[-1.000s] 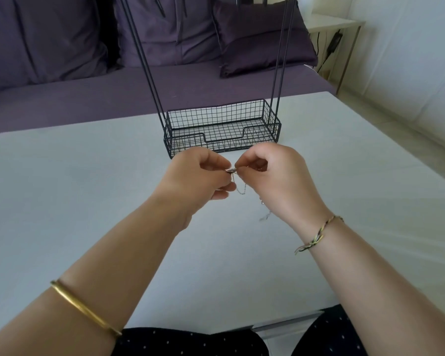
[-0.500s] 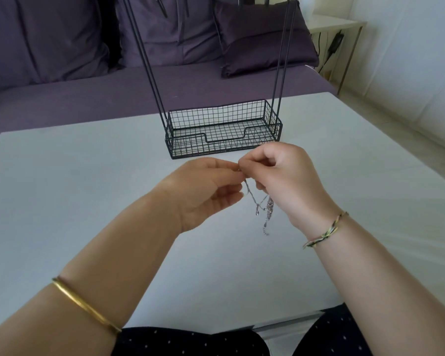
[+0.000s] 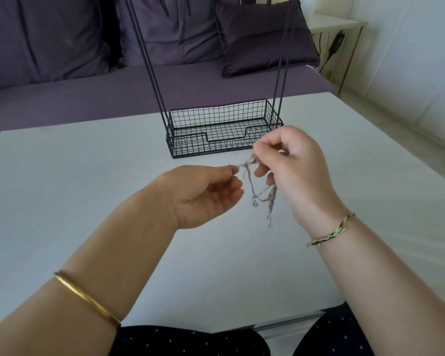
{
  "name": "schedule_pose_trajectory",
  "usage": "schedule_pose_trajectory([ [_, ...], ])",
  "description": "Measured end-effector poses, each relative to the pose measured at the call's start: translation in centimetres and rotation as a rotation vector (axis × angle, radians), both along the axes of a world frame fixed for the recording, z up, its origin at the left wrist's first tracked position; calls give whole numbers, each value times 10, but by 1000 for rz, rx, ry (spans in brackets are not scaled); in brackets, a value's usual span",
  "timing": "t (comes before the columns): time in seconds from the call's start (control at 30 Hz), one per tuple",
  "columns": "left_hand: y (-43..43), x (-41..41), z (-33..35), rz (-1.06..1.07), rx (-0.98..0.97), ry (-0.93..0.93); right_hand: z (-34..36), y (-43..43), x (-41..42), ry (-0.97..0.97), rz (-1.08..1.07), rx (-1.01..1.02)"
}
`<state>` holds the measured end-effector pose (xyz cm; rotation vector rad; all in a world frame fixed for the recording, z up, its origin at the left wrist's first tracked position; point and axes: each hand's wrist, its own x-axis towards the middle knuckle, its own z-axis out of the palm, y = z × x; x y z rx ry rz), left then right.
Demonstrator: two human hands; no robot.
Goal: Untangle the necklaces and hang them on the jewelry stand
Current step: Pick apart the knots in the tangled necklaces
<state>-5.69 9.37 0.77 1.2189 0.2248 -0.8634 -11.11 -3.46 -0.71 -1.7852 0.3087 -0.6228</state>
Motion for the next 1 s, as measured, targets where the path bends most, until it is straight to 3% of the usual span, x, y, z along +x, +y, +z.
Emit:
schedule_pose_trajectory([
  [0.43, 1, 5, 0, 140, -37, -38, 0, -2, 1, 44, 24, 188],
  [0.7, -4, 4, -1, 230, -56, -92, 2, 3, 4, 70, 89, 535],
  [1.0, -5, 0, 0, 102, -54, -124, 5, -4, 3, -33, 179, 789],
])
